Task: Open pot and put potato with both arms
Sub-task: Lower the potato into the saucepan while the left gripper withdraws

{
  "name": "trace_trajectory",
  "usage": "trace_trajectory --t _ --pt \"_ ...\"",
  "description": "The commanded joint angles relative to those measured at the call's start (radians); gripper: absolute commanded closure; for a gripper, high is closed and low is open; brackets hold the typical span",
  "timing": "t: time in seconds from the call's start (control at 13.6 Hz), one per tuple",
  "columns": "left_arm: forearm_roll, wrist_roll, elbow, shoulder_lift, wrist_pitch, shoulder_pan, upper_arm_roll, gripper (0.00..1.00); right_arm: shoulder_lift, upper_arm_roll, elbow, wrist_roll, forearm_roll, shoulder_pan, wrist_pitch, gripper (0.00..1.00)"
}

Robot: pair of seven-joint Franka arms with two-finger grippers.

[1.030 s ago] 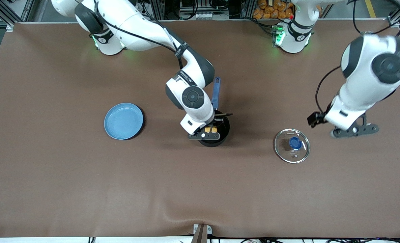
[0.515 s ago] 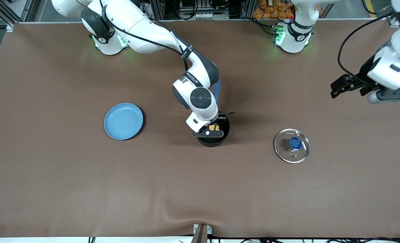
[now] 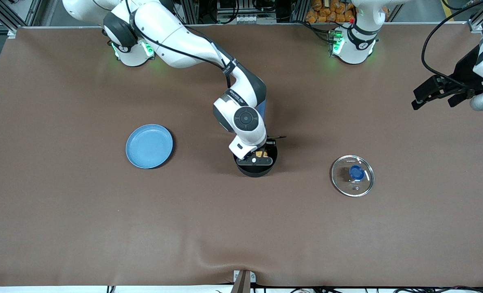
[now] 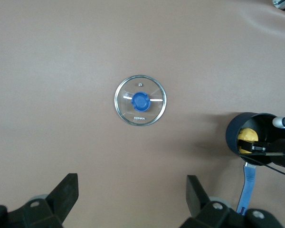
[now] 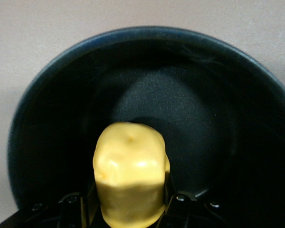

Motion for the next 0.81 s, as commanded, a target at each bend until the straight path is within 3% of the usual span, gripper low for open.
trace_trajectory --t 0.0,0.07,0.15,0.22,0.29,0.74 --pt "-0.02 0.014 0.032 0.016 -0.022 0.007 -0.01 0.0 0.022 -0.013 0.026 0.018 0.0 0.013 0.0 0.98" --pt "-0.023 0.014 0.032 0.016 -0.024 0.008 -0.007 0.0 0.022 -0.013 0.026 0.018 0.0 0.013 -0.001 0.79" --pt "-0.025 0.016 0.032 0.016 -0.024 0.008 -0.002 0.0 0.019 -0.013 0.026 0.018 0.0 0.013 -0.006 0.67" --pt "-0.023 0.016 0.032 0.017 -0.022 0.008 0.0 0.0 0.01 -0.013 0.026 0.018 0.002 0.007 -0.014 0.47" --pt "-0.019 0.016 0.032 0.017 -0.022 0.008 0.0 0.0 0.002 -0.016 0.026 0.016 -0.003 0.01 -0.018 0.0" --pt "-0.025 0.016 0.032 0.014 -0.021 0.005 0.0 0.0 -0.088 -0.018 0.053 0.016 -0.012 -0.023 -0.152 0.0"
